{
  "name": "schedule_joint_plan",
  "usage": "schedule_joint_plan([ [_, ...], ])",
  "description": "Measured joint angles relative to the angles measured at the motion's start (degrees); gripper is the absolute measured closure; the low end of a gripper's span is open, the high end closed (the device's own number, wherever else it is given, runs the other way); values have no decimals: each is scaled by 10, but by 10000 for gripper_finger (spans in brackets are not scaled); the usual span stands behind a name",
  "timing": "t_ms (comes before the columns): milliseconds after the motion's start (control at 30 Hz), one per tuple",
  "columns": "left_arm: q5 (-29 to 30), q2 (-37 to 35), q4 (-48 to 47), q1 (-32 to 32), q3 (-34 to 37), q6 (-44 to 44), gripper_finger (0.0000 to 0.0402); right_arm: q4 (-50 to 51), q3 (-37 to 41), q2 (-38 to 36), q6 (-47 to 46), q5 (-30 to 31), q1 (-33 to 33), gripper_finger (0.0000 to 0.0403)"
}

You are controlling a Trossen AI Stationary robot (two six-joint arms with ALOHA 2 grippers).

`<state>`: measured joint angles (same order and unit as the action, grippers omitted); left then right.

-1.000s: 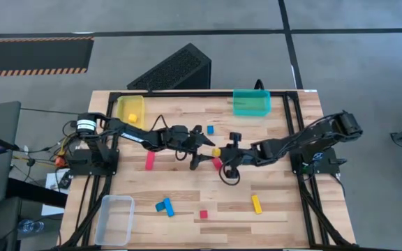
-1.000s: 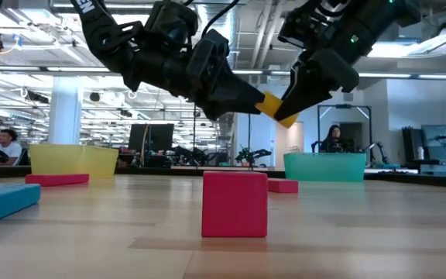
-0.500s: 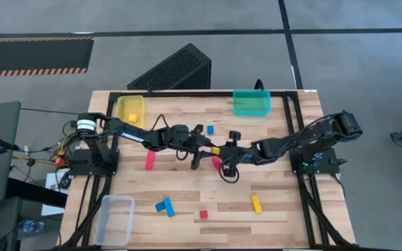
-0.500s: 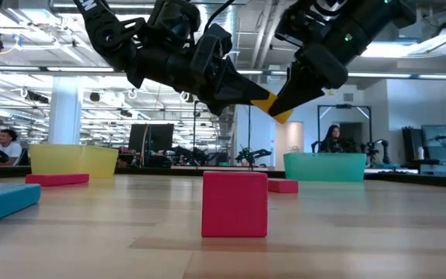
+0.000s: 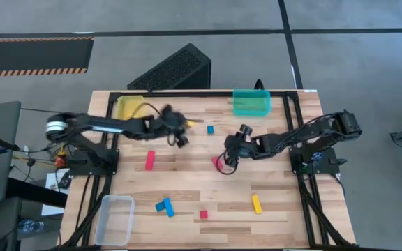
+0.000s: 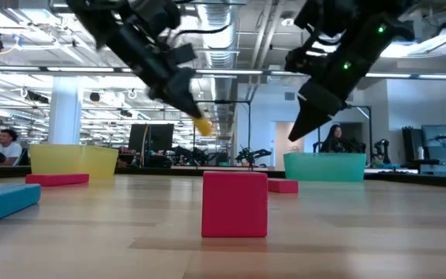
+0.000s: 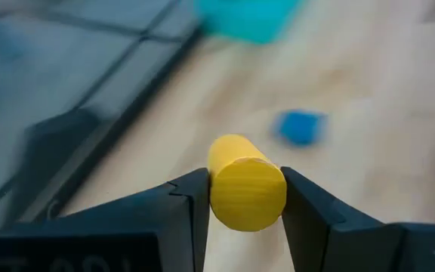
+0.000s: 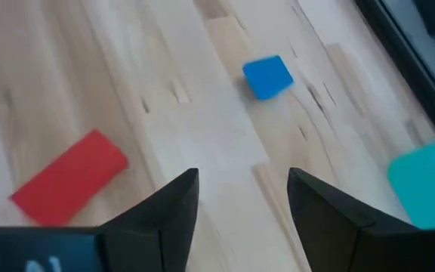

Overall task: Sort & place blocks by color
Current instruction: Put the top yellow block into the yellow bin, then put the yellow block into the yellow bin

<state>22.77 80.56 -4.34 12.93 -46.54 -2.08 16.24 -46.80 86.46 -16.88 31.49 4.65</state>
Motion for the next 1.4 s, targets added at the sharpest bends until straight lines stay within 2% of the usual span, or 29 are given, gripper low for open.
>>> schedule_joint_plan([
  [167,158,-92,-193,48,20,-94,301,-32,26,0,-12,1,-20,179],
  [233,199,-117,-260,69,27,-152,293,-63,37,0,-7,1,-32,179],
  [367,218,-143,-367,106,35,-246,274,-130,52,0,17,-24,-60,179],
  [533,219,-147,-429,143,37,-281,267,-140,54,-5,22,-46,-83,180],
  [767,213,-131,-444,179,37,-278,253,-134,60,-8,-12,-46,-71,179],
  [933,221,-129,-444,197,37,-253,212,-135,79,-8,-45,-46,-60,179],
  [1067,268,-134,-442,201,37,-234,174,-129,81,-14,-52,-63,-56,179],
  [1267,279,-143,-421,155,37,-211,147,-52,81,-69,-110,-82,-43,183],
  [1333,287,-143,-399,131,40,-217,146,-2,81,-94,-165,-90,-35,184],
  [1400,269,-143,-330,102,57,-211,147,44,80,-113,-255,-128,-26,183],
])
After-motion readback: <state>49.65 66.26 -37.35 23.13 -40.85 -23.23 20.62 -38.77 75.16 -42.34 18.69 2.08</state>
